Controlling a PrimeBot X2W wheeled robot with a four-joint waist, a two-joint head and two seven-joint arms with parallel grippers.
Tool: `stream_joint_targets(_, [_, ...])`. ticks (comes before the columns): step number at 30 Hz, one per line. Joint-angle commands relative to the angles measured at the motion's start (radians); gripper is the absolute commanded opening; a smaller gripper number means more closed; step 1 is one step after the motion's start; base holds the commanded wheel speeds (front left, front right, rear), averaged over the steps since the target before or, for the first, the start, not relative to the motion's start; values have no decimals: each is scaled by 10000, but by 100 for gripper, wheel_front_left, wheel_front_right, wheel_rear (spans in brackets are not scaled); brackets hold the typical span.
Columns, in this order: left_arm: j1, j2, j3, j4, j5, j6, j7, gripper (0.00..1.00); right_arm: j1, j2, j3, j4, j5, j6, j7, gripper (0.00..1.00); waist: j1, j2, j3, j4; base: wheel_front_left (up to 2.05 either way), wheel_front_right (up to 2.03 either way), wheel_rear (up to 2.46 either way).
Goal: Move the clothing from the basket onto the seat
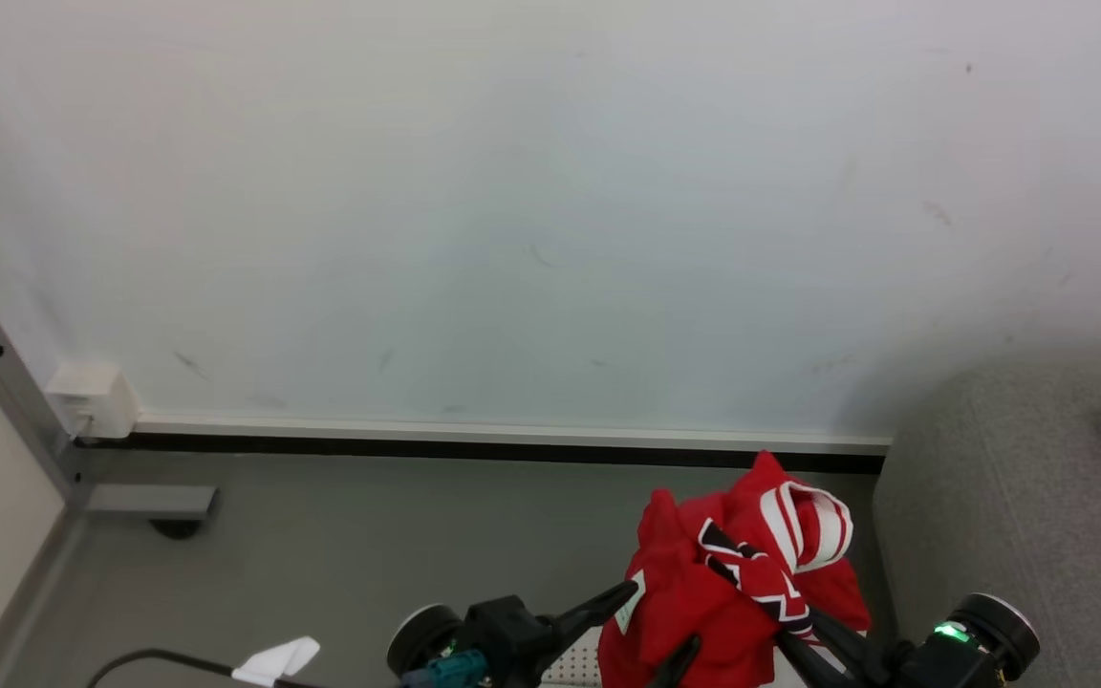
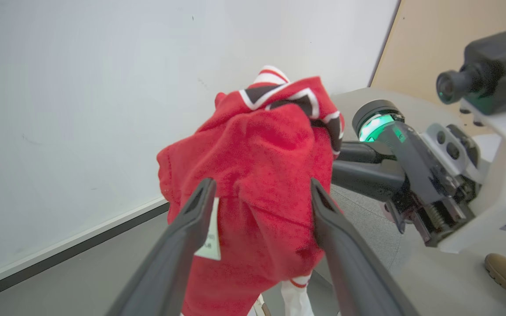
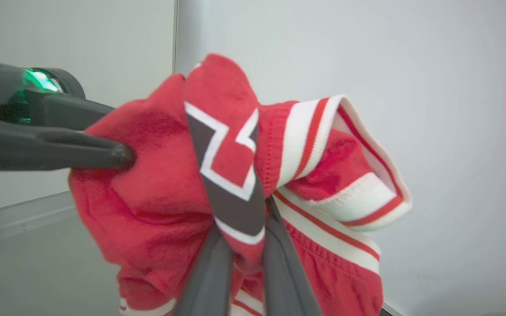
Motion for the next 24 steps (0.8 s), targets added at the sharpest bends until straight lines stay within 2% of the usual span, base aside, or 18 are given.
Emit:
stream_joint_targets(1, [56,-22,54,117,181,64,-162,100,142,-86,-260,-78,-80,-26,-30,0,-1,-1,214,-534,0,0,0])
stream_joint_targets(3, [28,-57,59,171,195,116,-243,100,193,-119,-437,-98,-113,-26,-36,0,-1,-1,275,-693,0,0,0])
stream_joint_targets(15, [-307,-323,-73,723,355,-31,-564,100,691,-316,-1617,-538,-429,-26,24,0,-1,-1,930,-3278,0,0,0])
stream_joint_targets(24, [-503,-361,-105,872,406,-58,-604,100,880,-148,-2178,-713,-580,-26,5,0,-1,-1,1245,-3999,0,0,0])
